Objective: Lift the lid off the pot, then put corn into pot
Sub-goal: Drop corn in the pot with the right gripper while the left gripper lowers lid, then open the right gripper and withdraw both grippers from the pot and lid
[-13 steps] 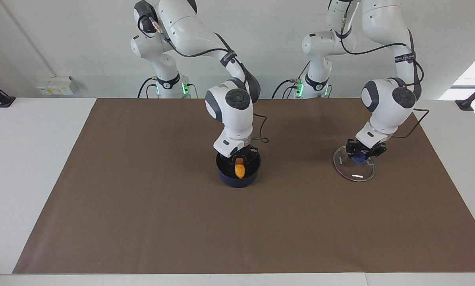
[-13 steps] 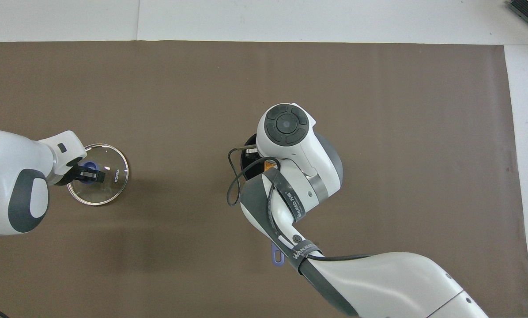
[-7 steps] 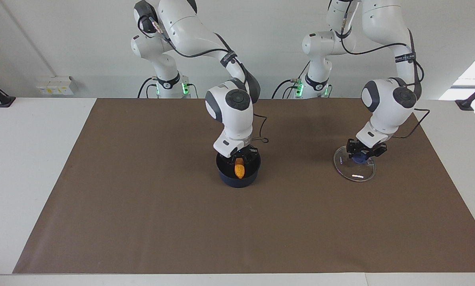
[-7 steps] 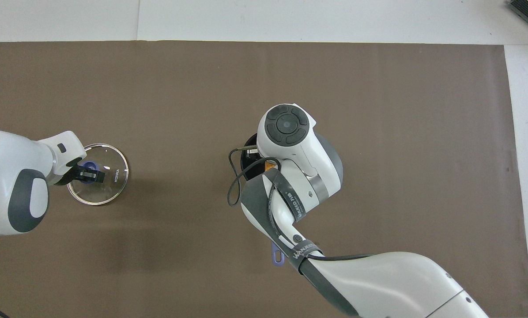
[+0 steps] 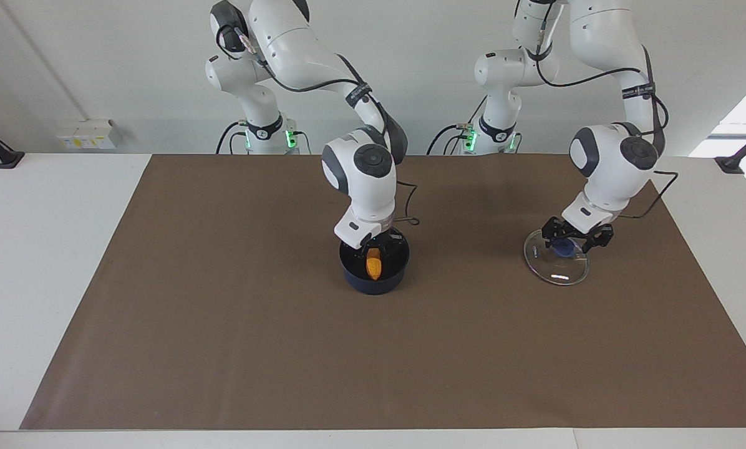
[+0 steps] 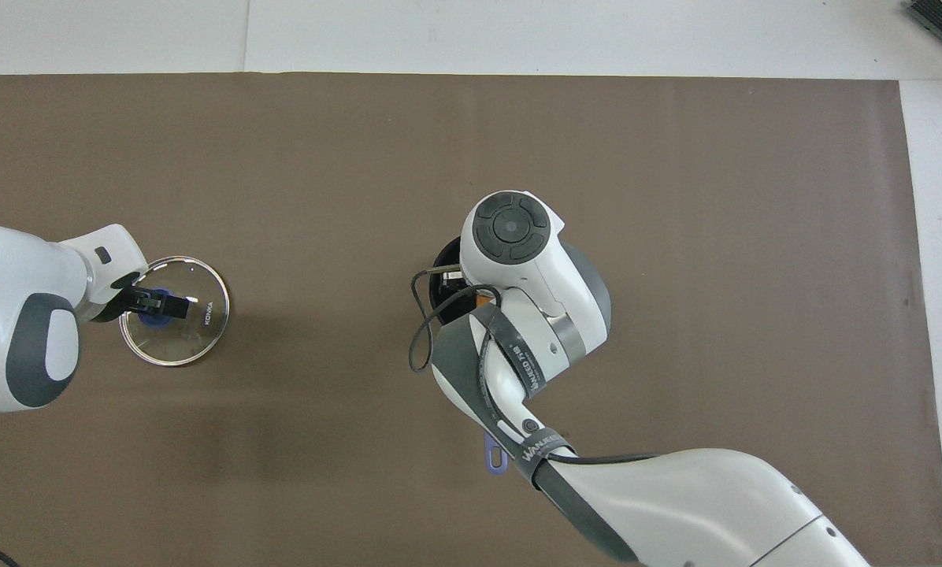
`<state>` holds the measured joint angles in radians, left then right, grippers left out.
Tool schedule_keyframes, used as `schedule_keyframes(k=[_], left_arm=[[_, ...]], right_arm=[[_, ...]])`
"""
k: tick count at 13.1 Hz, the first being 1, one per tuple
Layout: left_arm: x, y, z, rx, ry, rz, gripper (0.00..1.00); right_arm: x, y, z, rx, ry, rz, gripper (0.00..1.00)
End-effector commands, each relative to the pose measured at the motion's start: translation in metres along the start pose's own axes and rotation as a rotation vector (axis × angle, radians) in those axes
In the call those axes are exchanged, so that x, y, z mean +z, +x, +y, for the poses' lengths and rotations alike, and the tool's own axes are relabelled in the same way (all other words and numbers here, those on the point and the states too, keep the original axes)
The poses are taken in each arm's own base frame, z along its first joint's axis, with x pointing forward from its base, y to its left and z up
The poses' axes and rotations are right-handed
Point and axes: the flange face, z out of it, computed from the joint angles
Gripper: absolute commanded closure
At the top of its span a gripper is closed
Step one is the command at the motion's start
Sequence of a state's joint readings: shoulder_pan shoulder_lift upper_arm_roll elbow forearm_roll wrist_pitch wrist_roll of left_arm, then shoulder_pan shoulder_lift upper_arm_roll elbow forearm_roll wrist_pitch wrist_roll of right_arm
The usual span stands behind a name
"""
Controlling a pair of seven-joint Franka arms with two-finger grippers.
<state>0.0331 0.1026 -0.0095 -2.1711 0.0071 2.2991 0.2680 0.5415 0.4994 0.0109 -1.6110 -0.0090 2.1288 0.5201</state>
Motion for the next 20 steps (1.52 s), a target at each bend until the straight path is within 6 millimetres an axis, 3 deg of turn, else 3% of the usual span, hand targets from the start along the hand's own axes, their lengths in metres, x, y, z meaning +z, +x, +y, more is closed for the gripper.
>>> schedule_keyframes(k=[1,4,6,7,9,11,16,20], left_arm=[[-0.045,0.014,-0.004,-0.017,-0.009,-0.008,0.0],[-0.105,0.027,-0.008,-0.067,-0.01,-0.013,0.0],[-0.134,0.036,0.0,-0.14,-0.009,-0.007,0.0],[-0.142,0.039,0.003,-0.159,-0.007,0.005,0.0],[-0.15,0.05,0.031,-0.123,-0.008,0.022,0.0],[-0.165,0.057,0.045,-0.089,-0.008,0.026,0.0],[-0.224,0.052,0.041,-0.067,-0.017,-0.016,0.0],[-0.257,0.041,0.031,-0.094,-0.035,-0.014,0.0]], right_arm=[[-0.006,-0.001,0.002,-0.005,0.016,0.012,0.0],[-0.023,0.003,-0.004,-0.001,0.025,0.035,0.0],[-0.061,0.008,0.01,0.018,0.045,0.083,0.0],[-0.084,0.013,0.028,0.037,0.05,0.105,0.0],[-0.135,0.019,0.072,0.088,0.058,0.137,0.0],[-0.172,0.013,0.104,0.075,0.046,0.127,0.0],[-0.24,-0.01,0.207,0.031,0.008,0.047,0.0],[-0.281,-0.038,0.265,0.036,-0.003,0.001,0.0]])
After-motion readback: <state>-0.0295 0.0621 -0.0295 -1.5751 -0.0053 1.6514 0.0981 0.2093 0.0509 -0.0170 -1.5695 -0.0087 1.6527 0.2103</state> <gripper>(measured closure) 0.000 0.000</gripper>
